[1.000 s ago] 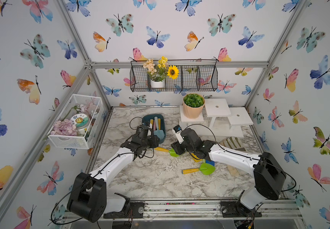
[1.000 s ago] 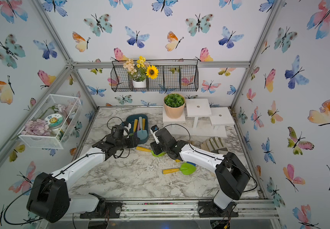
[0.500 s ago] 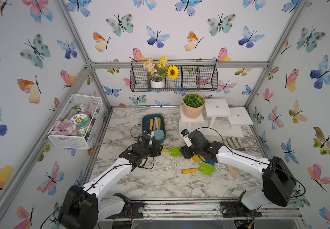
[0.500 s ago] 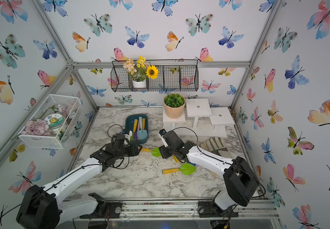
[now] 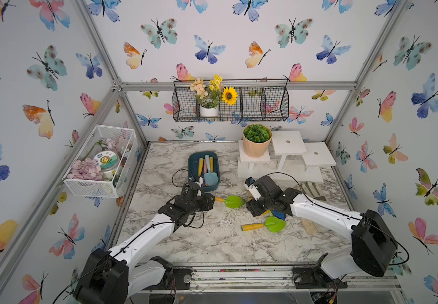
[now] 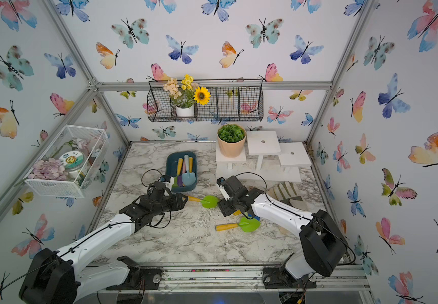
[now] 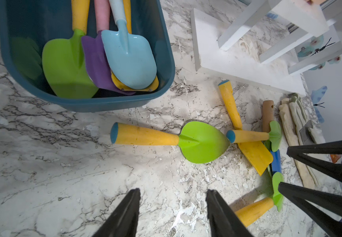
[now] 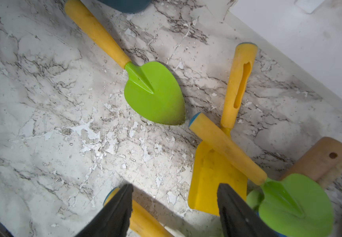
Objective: Put the shovel into the storage box
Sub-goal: Pick up the shovel from the center of the board.
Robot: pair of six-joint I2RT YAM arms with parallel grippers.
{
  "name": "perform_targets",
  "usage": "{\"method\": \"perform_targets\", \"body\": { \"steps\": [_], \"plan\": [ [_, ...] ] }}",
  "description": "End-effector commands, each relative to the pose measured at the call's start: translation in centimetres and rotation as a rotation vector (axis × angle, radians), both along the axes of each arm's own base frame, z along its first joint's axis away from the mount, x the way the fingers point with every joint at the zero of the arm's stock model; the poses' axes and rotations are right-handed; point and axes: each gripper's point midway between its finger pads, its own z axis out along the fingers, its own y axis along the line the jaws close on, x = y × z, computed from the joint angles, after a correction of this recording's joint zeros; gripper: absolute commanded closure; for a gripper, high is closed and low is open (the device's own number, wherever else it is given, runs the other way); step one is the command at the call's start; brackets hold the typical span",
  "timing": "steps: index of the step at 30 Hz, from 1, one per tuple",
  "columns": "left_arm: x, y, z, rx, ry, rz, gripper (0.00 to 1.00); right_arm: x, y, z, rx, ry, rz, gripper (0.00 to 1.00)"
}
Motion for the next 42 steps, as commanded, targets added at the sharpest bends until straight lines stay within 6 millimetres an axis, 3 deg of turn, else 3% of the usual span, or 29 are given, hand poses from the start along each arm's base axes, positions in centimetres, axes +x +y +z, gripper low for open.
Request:
{"method": "perform_targets", "body": {
  "steps": [1,9,19,23,42],
  "plan": [
    [0.9,-0.4,0.6,0.007,-0.027,-0.004,0.43,-1.5,-1.3,-2.0,-0.059,0.076,0.026,0.3],
    [1.1,-0.7,0.1,0.002,-0.021,-0.008,0.43,-2.5,-1.5,-3.3,-0.098,0.167,0.035,0.31],
    [0.8,-0.6,-0.9,0.011,-0.016,-0.018,0.43,-4.5,-1.9,-2.8,-0.102,0.27,0.049,0.33],
    [0.8,-0.8,-1.4,0.01,-0.005,-0.025,0.43,-5.7,-1.9,-3.6,-0.101,0.326,0.069,0.33],
    [1.0,-0.5,-1.4,0.015,-0.014,-0.008,0.44,-6.7,-1.7,-6.0,-0.16,0.394,0.126,0.39]
  ]
}}
